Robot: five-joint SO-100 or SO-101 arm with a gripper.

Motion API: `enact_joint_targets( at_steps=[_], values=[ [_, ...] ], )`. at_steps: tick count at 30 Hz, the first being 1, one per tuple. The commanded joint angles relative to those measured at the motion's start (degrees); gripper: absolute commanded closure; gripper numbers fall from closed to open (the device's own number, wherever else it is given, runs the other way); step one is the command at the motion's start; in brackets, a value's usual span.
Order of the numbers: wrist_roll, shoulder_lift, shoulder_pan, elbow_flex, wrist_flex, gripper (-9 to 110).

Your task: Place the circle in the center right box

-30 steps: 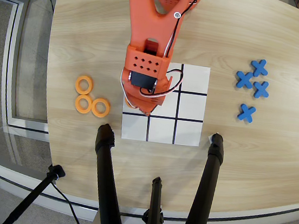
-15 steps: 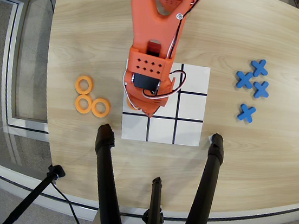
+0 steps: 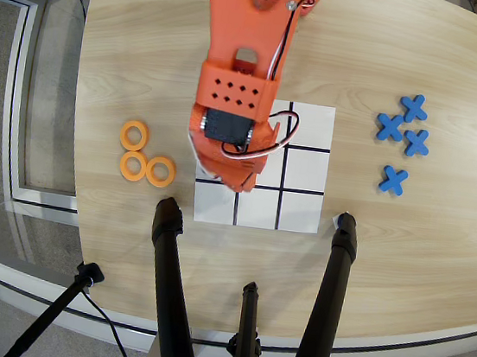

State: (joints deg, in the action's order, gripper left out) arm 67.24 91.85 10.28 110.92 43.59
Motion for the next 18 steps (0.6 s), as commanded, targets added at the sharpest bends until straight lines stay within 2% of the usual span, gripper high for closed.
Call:
enact_joint_targets(
  at_steps=[1, 5, 10, 18],
  values=[
    [0.26, 8.09, 0.35, -3.69, 4.83, 81],
    [1.41, 21.18, 0.35, 0.44, 8.44, 81],
    [6.5, 42.36, -2.29, 18.19, 12.48, 81],
    [10.11, 70.93, -12.22, 45.35, 19.16, 81]
  ],
)
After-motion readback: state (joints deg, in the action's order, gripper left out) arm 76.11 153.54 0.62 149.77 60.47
